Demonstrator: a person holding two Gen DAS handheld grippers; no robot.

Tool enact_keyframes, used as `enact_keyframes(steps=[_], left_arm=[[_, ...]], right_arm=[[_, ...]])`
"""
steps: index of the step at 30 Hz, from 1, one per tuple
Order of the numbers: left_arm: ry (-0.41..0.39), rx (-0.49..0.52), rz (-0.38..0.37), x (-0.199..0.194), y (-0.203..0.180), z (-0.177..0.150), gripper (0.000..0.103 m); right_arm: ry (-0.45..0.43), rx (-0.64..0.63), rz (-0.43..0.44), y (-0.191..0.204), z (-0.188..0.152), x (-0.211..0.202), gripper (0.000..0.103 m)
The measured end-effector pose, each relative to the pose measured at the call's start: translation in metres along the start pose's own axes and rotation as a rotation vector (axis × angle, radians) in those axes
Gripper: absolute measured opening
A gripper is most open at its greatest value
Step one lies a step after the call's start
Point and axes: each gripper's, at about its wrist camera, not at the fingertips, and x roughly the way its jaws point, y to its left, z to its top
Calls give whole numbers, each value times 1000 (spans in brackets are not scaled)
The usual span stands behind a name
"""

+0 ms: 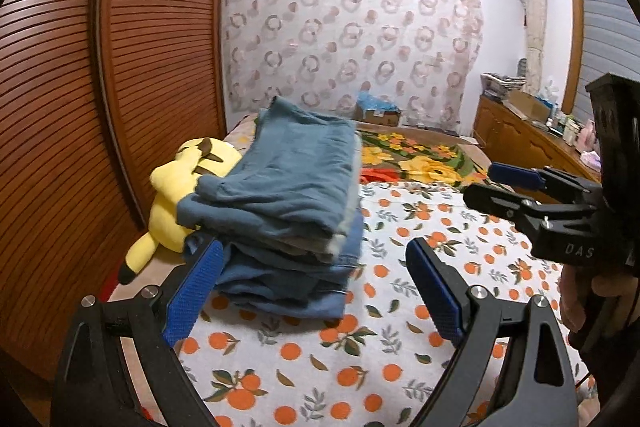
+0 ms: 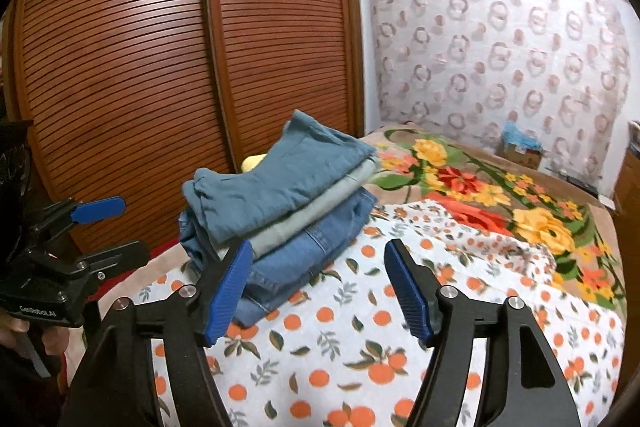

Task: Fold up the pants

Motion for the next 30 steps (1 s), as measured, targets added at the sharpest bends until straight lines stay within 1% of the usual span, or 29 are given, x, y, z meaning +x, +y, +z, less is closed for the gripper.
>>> enact_keyframes(steps=[2, 4, 6, 9, 20, 26, 30], left_arm=[[-2, 9, -13, -3, -6, -2, 93], [-5, 18, -25, -5, -9, -3, 93], [-6, 30, -38, -7, -16, -6, 93], [-4, 43, -54, -10, -25, -9, 93], [10, 97, -124, -14, -62, -25, 93], [2, 121, -173, -23, -84, -31, 93], [15, 126, -201, -28, -95, -34, 93]], right_arm=[[-4, 17, -24, 3, -7, -11, 81], [-7, 32, -40, 3, -13, -19, 82], [-10, 45, -60, 7, -18, -28, 89], [-18, 63, -86, 11, -27, -41, 91], [-31, 120, -194, 29, -52, -85, 95], [-51, 158, -280, 45, -67, -116, 95], [-58, 178, -332, 54, -74, -132, 95]])
